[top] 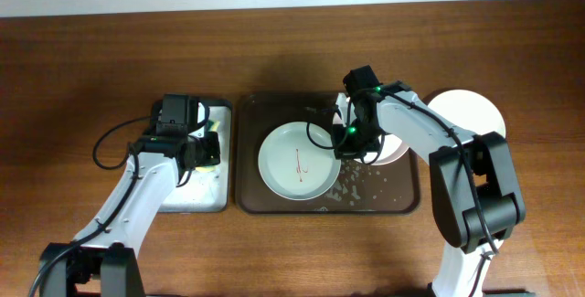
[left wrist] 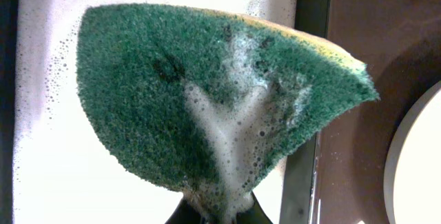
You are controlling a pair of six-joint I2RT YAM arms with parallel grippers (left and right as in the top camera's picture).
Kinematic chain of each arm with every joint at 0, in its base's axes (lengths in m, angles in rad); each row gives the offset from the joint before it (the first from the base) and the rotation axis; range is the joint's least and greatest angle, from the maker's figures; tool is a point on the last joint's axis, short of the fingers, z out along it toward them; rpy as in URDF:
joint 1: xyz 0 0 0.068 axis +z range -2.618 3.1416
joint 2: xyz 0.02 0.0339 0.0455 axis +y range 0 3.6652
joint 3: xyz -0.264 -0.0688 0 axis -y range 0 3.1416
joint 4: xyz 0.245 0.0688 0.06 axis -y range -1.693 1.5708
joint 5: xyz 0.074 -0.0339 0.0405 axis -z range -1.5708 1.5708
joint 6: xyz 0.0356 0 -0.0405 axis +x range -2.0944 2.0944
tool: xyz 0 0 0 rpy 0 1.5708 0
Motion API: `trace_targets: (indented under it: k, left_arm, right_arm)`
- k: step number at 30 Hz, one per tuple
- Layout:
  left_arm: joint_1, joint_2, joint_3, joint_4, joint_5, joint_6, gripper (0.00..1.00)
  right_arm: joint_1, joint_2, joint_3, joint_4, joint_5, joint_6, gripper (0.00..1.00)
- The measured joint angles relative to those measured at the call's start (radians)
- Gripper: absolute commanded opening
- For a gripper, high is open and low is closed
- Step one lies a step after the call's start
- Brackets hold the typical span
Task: Clean dirty plates on tray and stack at the side
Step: 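Lift the sponge with the left gripper and bring it to the plate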
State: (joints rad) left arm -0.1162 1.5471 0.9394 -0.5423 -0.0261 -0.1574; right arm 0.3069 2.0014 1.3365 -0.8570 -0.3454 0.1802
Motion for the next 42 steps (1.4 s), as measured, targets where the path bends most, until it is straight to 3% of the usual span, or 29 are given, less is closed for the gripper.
trace_targets:
  k: [7,16,42]
  left_arm:
    - [0.000,-0.004,0.000,0.041,-0.010,0.000,0.00]
    - [0.000,-0.132,-0.002,0.167,-0.100,0.000,0.00]
    - [0.000,-0.190,-0.002,0.165,-0.121,0.000,0.00]
  right_arm:
    - [0.000,0.000,0.000,0.000,0.000,0.000,0.04]
    - [0.000,0.000,0.000,0.000,0.000,0.000,0.04]
    - [0.000,0.000,0.000,0.005,0.000,0.000,0.04]
